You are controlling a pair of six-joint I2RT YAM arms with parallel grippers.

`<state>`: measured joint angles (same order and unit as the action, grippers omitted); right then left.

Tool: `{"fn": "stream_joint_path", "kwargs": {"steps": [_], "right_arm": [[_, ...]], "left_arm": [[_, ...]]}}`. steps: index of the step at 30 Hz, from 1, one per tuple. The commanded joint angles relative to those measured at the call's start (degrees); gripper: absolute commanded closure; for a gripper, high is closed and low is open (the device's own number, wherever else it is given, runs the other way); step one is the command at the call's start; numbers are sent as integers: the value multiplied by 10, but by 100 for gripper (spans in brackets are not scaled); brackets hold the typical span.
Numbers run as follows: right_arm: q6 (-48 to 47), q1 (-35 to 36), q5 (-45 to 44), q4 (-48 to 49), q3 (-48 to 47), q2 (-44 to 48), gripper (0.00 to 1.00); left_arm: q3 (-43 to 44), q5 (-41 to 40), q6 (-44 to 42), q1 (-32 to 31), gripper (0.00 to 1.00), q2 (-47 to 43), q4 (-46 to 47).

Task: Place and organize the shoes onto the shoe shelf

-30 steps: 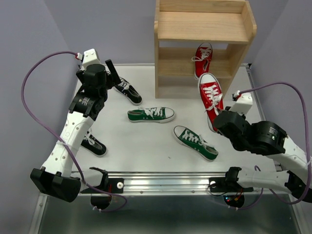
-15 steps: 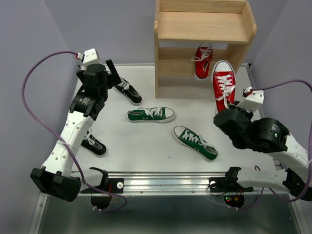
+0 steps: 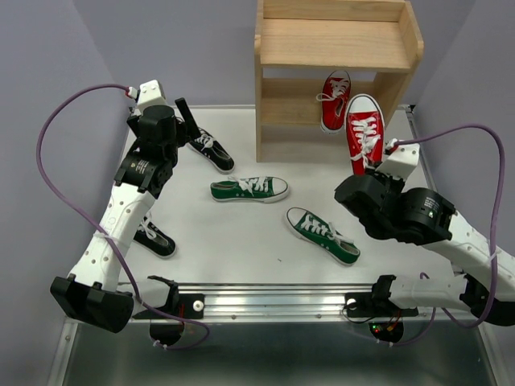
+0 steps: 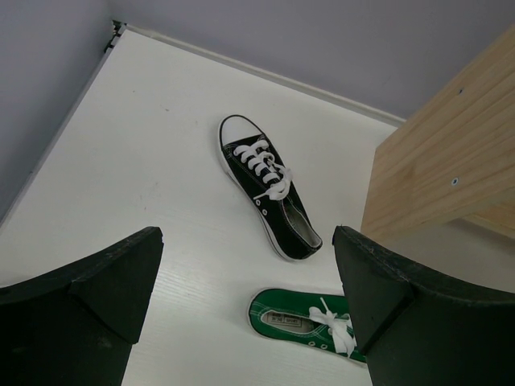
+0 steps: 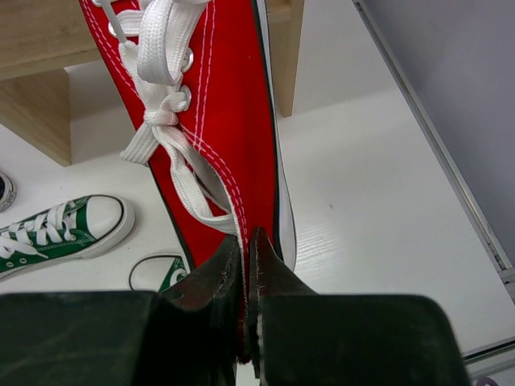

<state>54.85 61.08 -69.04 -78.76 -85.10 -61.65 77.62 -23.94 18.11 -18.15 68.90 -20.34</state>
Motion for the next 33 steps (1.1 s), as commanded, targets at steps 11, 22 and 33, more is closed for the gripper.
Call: {"fn": "stream_joint_path", "kwargs": {"steps": [11, 22, 33], "right_arm": [[-72, -73, -10, 172, 40, -15, 99], [-151, -183, 78, 283, 94, -17, 99], [-245, -280, 182, 384, 106, -23, 99]], "left_arm": [[2, -3, -10, 2, 1, -2, 21], [-2, -2, -12, 2, 1, 8, 25], [-9, -1, -13, 2, 1, 12, 30]]}}
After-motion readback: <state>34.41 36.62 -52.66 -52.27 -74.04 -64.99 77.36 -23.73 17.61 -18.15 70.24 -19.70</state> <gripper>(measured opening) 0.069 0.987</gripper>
